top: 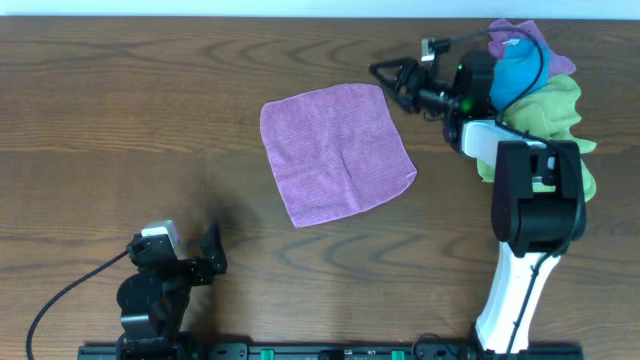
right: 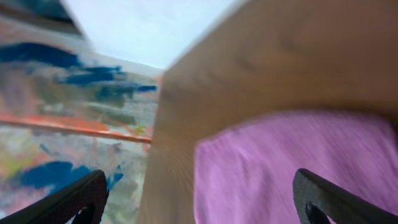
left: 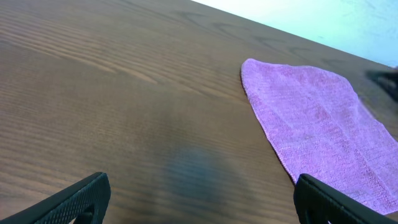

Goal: Fold the cloth

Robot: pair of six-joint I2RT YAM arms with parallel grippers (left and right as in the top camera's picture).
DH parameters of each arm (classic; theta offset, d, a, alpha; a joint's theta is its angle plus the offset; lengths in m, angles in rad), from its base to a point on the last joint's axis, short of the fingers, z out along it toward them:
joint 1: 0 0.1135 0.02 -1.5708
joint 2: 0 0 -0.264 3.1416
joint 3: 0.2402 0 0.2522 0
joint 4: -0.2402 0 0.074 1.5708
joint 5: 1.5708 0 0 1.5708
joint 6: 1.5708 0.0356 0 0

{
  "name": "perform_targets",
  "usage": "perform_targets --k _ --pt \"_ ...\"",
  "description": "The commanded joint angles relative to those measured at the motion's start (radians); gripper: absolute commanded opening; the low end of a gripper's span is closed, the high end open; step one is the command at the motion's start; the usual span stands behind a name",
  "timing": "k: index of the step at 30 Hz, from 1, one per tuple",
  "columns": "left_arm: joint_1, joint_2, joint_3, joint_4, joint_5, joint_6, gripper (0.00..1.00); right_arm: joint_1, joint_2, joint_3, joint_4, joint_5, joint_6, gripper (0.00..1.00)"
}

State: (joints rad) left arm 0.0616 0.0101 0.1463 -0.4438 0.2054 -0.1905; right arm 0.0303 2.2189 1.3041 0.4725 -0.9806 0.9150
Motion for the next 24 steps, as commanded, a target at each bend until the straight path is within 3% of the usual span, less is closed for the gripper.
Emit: perform_targets --k 1,5,13,19,20,21,23,24 --pt "-0.003 -0.006 -0.018 -0.003 -0.003 -0.004 0.95 -0.008 0.009 0.006 -0.065 0.015 -0.091 0.89" --pt "-0.003 -0.006 -0.018 -0.003 -0.003 -0.004 0.95 -0.023 0.009 0.006 -0.096 0.016 -0.090 0.86" --pt "-0.003 -0.006 -0.018 -0.003 -0.003 -0.004 0.95 -0.110 0.009 0.006 -0.232 0.069 -0.124 0.96" --pt "-0.003 -0.006 -0.018 -0.003 -0.003 -0.004 0.95 -0.109 0.011 0.006 -0.231 0.142 -0.154 0.96" --pt "-0.003 -0.006 -0.018 -0.003 -0.003 -0.004 0.95 -0.105 0.011 0.006 -0.238 0.129 -0.166 0.89" --pt "-0.003 -0.006 -0.018 -0.003 -0.003 -0.004 0.95 -0.101 0.011 0.006 -0.237 0.083 -0.181 0.72" --pt "-0.003 -0.006 -0.018 -0.003 -0.003 -0.004 0.95 -0.100 0.010 0.012 -0.226 -0.013 -0.180 0.20" --pt "-0.003 -0.006 -0.018 -0.003 -0.003 -0.004 0.95 -0.100 0.010 0.019 -0.218 -0.060 -0.179 0.02"
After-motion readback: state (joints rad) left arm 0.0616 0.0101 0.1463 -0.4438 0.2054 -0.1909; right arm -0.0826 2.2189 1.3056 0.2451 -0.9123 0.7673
